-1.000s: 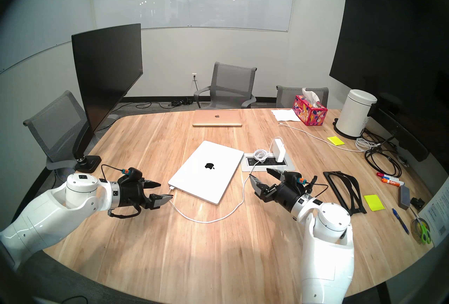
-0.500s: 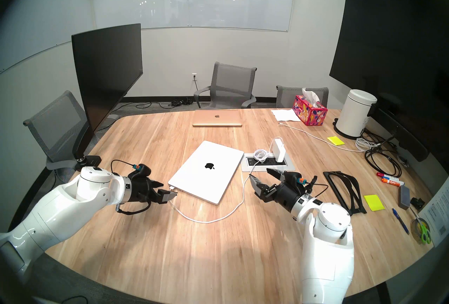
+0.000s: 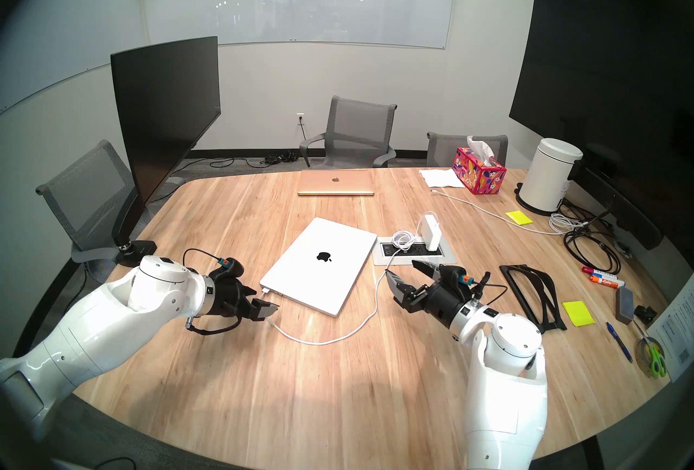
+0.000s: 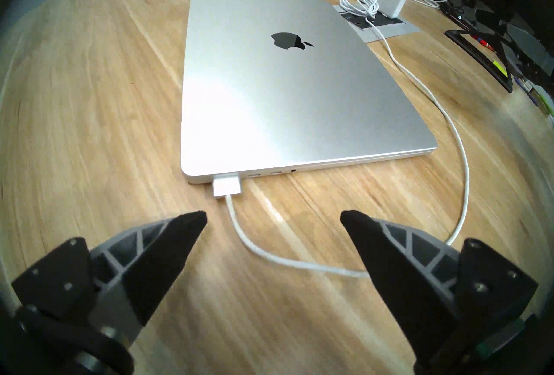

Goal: Unplug the charging cable from the port of the MacBook and lay it on the desk

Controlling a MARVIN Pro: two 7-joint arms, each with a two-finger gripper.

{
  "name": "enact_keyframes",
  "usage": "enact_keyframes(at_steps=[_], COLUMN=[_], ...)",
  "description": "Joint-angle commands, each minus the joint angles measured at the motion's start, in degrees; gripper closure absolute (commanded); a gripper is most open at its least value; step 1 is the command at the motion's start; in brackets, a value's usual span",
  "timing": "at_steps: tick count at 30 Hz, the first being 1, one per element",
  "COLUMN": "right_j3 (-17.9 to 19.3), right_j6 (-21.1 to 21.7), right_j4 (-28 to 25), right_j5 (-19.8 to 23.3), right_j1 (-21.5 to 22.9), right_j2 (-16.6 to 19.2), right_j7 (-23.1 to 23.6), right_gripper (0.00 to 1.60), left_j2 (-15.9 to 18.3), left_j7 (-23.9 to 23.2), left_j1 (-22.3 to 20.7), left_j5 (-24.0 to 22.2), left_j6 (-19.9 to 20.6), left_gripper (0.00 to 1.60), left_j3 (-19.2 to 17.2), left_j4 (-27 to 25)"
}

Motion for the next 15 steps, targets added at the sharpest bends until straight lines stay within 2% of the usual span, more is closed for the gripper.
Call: enact_keyframes(at_steps=[1, 7, 12, 15], right_j3=[-0.02, -0.02, -0.02, -0.02], right_j6=[-0.02, -0.01, -0.01, -0.01], right_j4=[-0.93, -0.93, -0.93, -0.94], right_j5=[0.43, 0.44, 0.44, 0.44], right_j1=[0.30, 0.30, 0.30, 0.30], right_j2=[0.03, 0.03, 0.03, 0.03], right_j7=[0.01, 0.01, 0.00, 0.00], right_gripper=[0.00, 0.00, 0.00, 0.00], left_j2=[-0.05, -0.10, -0.26, -0.22], left_j7=[0.64, 1.14, 1.18, 1.17], left_j1=[-0.72, -0.19, -0.14, -0.19], left_j5=[0.27, 0.28, 0.47, 0.50], left_j6=[0.15, 0.43, 0.30, 0.36], left_gripper=[0.00, 0.03, 0.18, 0.37], left_j3=[-0.45, -0.61, -0.47, -0.37], left_j4=[-0.98, -1.14, -0.75, -0.72])
